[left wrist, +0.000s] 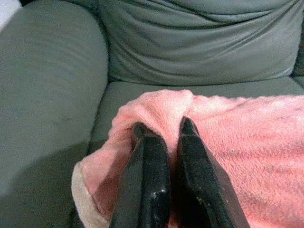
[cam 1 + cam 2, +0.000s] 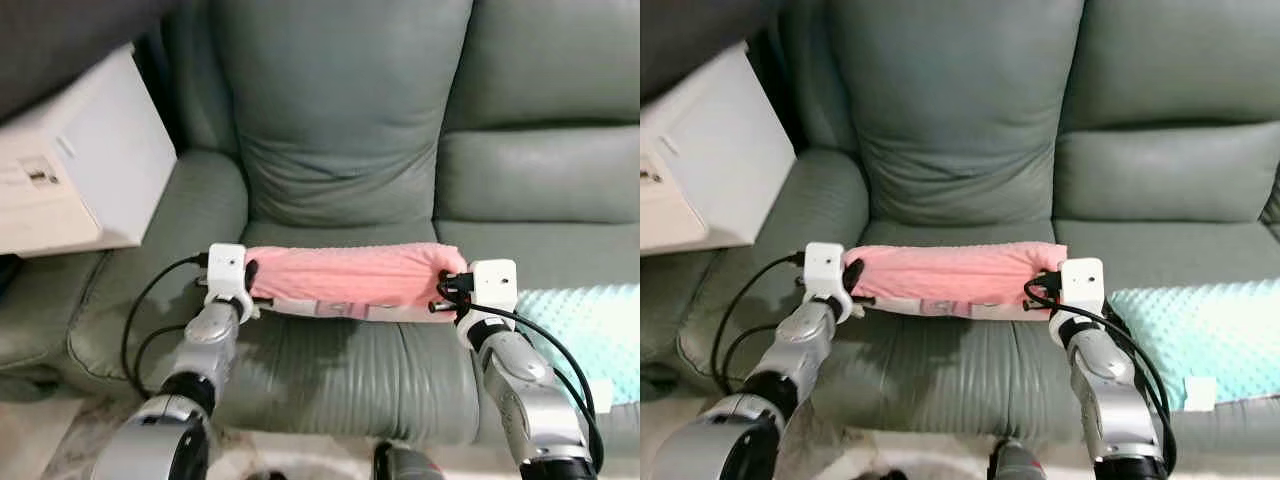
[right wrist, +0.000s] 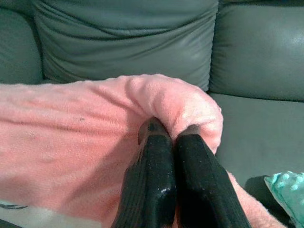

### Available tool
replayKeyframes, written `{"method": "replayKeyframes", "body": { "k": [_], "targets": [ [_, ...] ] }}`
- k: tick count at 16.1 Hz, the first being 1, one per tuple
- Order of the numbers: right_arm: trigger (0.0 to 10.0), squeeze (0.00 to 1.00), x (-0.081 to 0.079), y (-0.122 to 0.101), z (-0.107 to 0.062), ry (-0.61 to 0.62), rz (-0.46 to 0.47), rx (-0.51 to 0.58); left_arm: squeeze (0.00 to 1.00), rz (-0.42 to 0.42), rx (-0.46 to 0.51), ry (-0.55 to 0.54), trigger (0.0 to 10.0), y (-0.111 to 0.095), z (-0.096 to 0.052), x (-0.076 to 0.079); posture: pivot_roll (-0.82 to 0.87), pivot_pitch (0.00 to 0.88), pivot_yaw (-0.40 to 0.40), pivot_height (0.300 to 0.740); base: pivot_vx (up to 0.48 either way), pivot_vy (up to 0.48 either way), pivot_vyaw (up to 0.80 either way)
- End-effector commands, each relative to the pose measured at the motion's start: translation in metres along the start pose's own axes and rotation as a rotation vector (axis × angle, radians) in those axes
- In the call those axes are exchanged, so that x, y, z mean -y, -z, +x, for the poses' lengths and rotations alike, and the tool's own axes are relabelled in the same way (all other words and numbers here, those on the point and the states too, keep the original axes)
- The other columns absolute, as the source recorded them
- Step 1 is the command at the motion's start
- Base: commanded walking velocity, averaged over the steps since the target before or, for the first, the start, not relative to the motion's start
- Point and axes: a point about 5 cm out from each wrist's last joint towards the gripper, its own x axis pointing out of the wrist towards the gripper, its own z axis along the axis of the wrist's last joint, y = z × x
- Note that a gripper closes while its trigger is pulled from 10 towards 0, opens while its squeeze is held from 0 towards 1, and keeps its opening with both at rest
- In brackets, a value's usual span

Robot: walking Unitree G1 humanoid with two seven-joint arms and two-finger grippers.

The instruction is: Move the pillow to the sofa

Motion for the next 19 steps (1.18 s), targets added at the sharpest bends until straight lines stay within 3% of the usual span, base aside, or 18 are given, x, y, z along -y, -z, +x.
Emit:
{"method": "replayKeyframes", "body": {
  "k": [1,7,8,9,10,19],
  "targets": [
    [10.0,0.00,0.006,-0.001,0.000,0.041,-0.017,0.020,0.00,-0.020,0.035,-0.042,10.0,-0.009,0.002,-0.007,-0.23,0.253,0.096,0.740,0.000,0.000,0.00],
    [10.0,0.00,-0.007,-0.002,0.011,0.044,-0.034,0.084,0.00,-0.104,0.053,0.006,10.0,-0.017,0.009,0.016,-0.24,0.270,0.107,0.740,0.000,0.000,0.00],
    [10.0,0.00,-0.012,0.001,0.011,0.026,-0.054,0.085,1.00,-0.118,0.047,0.019,10.0,-0.014,0.008,0.019,-0.24,0.271,0.105,0.740,0.000,0.000,0.00],
    [10.0,0.00,-0.013,0.004,0.010,0.022,-0.049,0.079,1.00,-0.123,0.047,0.028,10.0,-0.012,0.007,0.021,-0.24,0.273,0.105,0.740,0.000,0.000,0.00],
    [10.0,1.00,-0.013,0.006,0.010,0.022,-0.048,0.079,1.00,-0.129,0.048,0.032,10.0,-0.012,0.007,0.021,-0.24,0.275,0.104,0.740,0.000,0.000,0.00],
    [10.0,1.00,-0.022,0.017,0.010,0.012,-0.027,0.072,1.00,-0.127,-0.014,0.012,10.0,0.015,-0.004,0.023,-0.23,0.293,0.115,0.740,0.000,0.000,0.00]
  ]
}}
